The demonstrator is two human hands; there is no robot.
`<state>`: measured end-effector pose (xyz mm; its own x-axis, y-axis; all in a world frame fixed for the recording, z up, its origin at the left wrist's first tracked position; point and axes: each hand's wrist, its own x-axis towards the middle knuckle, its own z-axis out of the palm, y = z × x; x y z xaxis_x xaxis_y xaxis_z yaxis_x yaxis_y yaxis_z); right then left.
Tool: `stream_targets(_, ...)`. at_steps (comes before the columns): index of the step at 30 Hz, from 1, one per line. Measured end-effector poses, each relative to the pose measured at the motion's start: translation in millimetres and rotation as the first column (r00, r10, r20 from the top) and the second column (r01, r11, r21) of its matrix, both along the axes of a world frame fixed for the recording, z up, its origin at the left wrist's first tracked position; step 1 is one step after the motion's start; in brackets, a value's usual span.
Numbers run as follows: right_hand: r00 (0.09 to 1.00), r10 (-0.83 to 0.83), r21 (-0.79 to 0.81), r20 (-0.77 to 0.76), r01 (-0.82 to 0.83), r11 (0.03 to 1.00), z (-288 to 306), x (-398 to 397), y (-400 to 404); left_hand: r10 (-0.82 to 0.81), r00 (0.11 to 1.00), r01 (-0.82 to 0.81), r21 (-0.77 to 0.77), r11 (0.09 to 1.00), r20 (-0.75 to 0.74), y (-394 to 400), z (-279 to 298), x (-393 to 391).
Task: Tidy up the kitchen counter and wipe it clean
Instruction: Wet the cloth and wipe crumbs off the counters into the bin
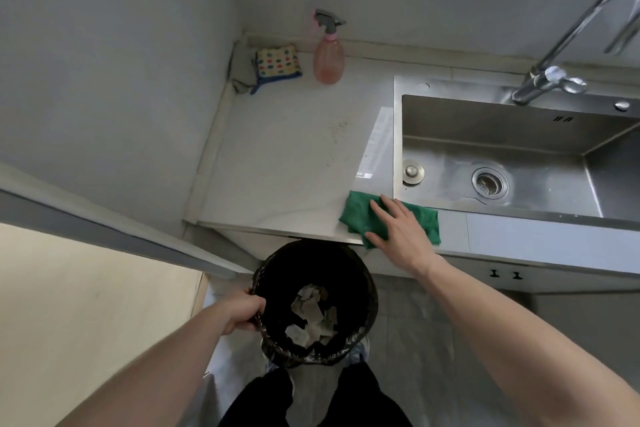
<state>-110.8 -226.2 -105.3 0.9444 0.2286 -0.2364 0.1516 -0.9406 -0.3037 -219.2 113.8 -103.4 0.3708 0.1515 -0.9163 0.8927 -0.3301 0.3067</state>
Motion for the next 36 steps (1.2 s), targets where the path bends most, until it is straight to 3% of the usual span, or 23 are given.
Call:
stream_targets(10,0.983,-0.185,-0.059,0.003,0.185,0.981,-7.7,-17.2,33.5,-0.103,0.994,0.104,-0.028,0.994,0.041,33.6,-7.2,16.6)
stream_targets(13,0.956,-0.291,-0.009,0.045,0.291,0.957,-3.7,5.6,36.1,-0.114,0.993,0.115,-0.031,0.993,0.037,39.4,-9.2,20.4)
stream_targets(16,0.932,-0.362,0.023,-0.017,0.362,0.932,5.3,38.6,48.4,-0.123,0.992,0.124,-0.026,0.992,0.024,46.8,-12.6,24.7)
stream_targets(21,0.979,-0.194,-0.035,-0.058,0.192,0.981,5.4,53.7,76.0,-0.11,0.994,0.11,-0.033,0.993,0.011,47.1,-16.6,25.5)
stream_targets(27,0.999,0.03,-0.054,-0.035,-0.032,0.998,-5.0,9.0,95.4,-0.122,0.993,0.121,-0.035,0.992,-0.008,52.7,-21.3,24.6)
stream_targets(36,0.986,0.161,0.118,0.038,-0.164,0.979,-0.5,-54.2,105.9,-0.159,0.987,0.159,-0.03,0.987,0.009,51.9,-9.0,27.2)
